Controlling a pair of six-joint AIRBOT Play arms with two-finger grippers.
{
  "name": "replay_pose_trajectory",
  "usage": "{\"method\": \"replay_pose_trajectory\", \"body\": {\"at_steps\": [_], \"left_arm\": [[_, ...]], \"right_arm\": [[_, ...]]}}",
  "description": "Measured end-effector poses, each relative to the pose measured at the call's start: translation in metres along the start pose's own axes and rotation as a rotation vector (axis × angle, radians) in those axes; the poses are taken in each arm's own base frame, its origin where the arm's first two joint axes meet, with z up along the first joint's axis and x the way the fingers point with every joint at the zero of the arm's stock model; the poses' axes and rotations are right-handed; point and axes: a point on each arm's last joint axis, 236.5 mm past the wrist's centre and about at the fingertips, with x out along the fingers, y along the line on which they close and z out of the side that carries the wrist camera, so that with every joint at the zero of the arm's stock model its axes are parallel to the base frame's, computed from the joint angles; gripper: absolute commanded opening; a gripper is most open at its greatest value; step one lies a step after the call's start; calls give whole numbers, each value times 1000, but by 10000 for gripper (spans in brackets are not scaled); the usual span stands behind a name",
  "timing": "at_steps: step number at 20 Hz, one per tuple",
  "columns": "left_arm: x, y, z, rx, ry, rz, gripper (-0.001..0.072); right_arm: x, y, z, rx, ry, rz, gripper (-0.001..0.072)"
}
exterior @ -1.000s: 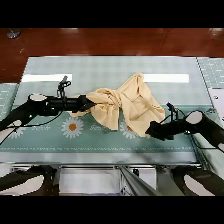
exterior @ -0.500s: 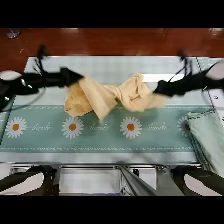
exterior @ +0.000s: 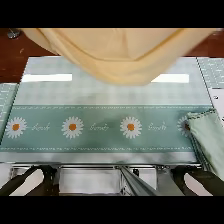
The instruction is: Fold the shirts.
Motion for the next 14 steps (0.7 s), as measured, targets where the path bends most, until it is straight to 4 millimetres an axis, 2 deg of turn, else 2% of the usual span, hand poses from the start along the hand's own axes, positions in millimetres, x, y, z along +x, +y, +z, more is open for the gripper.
{"method": "replay_pose_trajectory", "body": {"at_steps": [2,4,5,7,8,10,11,14], "left_arm": [[-29,-10,6,95,4,131,27],[-51,-19,-3,171,45,248,27],[-60,-21,-9,200,67,298,27],[-76,-18,-36,233,153,394,27],[-82,-13,-51,236,196,431,27],[-91,7,-93,221,311,508,27],[-94,21,-116,203,368,545,27],[-92,80,-211,89,588,653,27]], "right_arm": [[-44,4,0,-39,-44,-56,25],[-76,5,-9,-57,-60,-102,25],[-88,3,-17,-61,-53,-128,25],[-101,-6,-35,-57,-14,-181,25],[-103,-11,-47,-52,19,-201,25],[-92,-24,-74,-30,113,-230,25],[-83,-31,-91,-17,168,-241,25],[-33,-61,-151,37,359,-265,25]]}}
